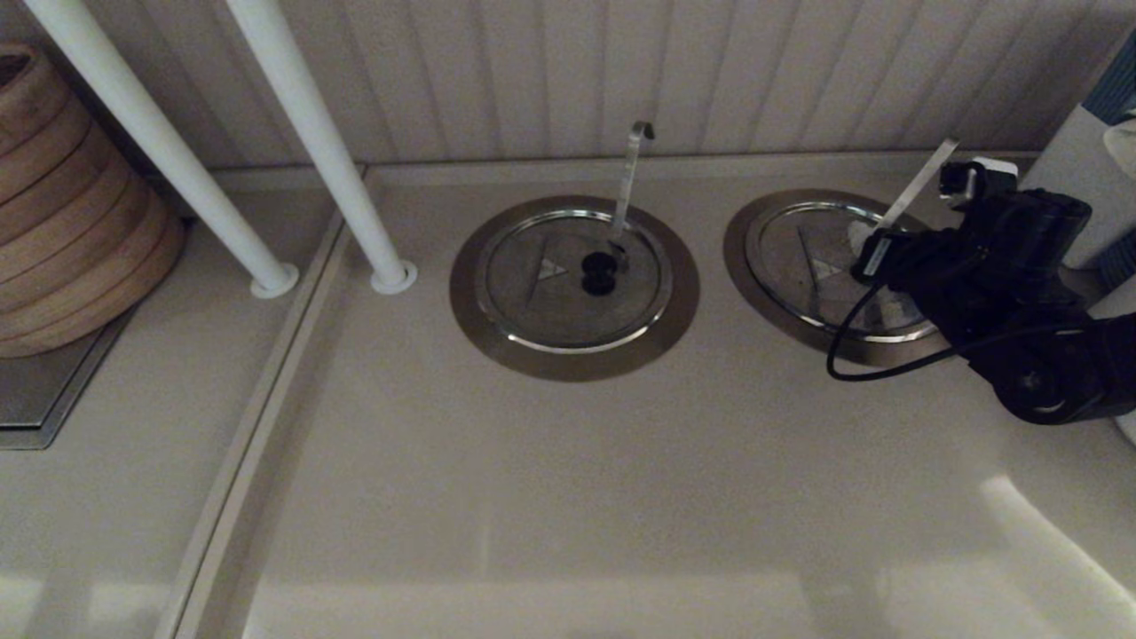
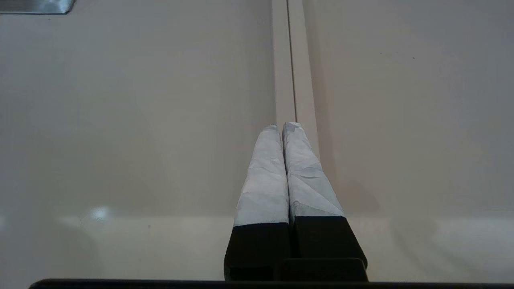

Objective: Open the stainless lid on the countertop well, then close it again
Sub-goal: Open the lid

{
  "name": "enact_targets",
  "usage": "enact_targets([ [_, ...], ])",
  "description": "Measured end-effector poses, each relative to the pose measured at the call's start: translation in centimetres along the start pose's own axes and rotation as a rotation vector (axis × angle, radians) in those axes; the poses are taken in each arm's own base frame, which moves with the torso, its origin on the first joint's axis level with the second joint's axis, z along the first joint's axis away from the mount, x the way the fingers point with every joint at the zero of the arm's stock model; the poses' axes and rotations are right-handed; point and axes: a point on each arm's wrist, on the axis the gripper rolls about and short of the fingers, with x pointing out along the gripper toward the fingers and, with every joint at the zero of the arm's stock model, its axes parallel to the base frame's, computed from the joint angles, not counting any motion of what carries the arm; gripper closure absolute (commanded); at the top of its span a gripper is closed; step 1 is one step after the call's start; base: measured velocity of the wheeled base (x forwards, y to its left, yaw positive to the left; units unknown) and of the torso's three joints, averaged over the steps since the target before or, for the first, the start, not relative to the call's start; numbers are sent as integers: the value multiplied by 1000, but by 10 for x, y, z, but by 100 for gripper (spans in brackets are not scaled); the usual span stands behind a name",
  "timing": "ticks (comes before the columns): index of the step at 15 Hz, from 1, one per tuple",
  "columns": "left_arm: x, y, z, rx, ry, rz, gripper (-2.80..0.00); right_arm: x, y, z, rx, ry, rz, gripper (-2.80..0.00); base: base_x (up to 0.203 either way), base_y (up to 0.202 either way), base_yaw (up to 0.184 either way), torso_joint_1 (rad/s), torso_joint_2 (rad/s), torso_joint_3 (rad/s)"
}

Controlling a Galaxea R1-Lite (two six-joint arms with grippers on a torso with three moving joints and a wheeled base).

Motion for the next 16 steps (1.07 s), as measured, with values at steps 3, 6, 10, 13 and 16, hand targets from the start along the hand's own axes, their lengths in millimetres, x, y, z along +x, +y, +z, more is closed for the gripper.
enact_targets([
  [3, 0, 0, 0, 0, 0, 0, 0, 5, -1, -9, -5, 15, -4, -280, 0, 0, 0, 0, 0, 0],
  [6, 0, 0, 0, 0, 0, 1, 0, 16, -9, -14, 3, 4, -28, -280, 0, 0, 0, 0, 0, 0],
  [10, 0, 0, 0, -1, 0, 0, 0, 28, -18, -22, 29, 11, -50, -280, 0, 0, 0, 0, 0, 0],
  [13, 0, 0, 0, 0, 0, 1, 0, 30, -19, -26, 32, 19, -50, -280, 0, 0, 0, 0, 0, 0],
  [16, 0, 0, 0, -1, 0, 0, 0, 33, -18, -30, 54, 26, -47, -280, 0, 0, 0, 0, 0, 0],
])
